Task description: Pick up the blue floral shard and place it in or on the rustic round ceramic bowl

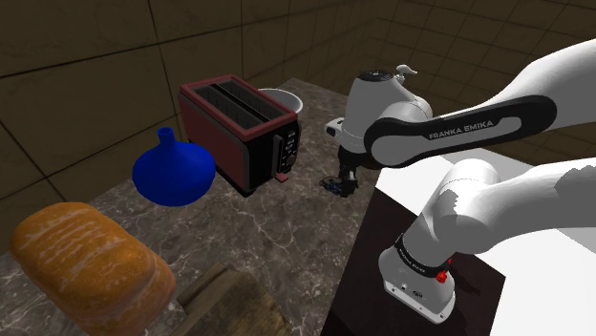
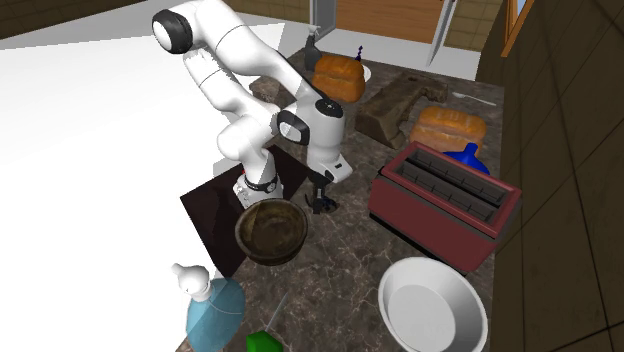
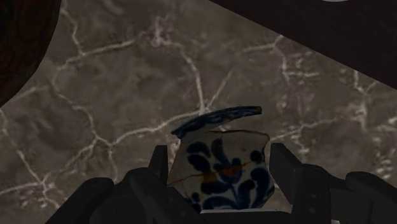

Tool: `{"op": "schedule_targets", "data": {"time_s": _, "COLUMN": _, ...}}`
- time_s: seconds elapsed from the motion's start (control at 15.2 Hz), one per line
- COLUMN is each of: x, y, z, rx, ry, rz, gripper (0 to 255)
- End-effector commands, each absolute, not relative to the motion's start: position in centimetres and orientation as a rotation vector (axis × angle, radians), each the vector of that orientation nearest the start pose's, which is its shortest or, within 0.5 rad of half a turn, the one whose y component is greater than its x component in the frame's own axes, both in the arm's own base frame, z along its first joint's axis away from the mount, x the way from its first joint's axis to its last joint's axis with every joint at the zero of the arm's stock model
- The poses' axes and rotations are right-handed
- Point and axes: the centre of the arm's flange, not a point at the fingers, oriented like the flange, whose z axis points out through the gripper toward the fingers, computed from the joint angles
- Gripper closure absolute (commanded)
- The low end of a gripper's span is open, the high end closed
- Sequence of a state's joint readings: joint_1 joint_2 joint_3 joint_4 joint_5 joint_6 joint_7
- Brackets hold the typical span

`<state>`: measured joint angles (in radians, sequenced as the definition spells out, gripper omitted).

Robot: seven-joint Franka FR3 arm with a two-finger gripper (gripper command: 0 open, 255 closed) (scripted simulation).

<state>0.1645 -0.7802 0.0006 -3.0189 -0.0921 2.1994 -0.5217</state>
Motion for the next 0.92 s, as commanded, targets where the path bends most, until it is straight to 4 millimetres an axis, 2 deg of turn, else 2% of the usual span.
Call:
{"op": "schedule_targets", "data": {"time_s": 0.0, "x": 27.0, "y": 4.2, "z": 33.2, "rx": -2.988, "ry": -1.163, "rz": 0.083, "gripper": 255}}
{"op": "schedule_targets", "data": {"time_s": 0.33, "x": 27.0, "y": 4.2, "z": 33.2, "rx": -2.988, "ry": -1.163, "rz": 0.083, "gripper": 255}}
{"op": "schedule_targets", "data": {"time_s": 0.86, "x": 27.0, "y": 4.2, "z": 37.5, "rx": -2.988, "ry": -1.163, "rz": 0.083, "gripper": 255}}
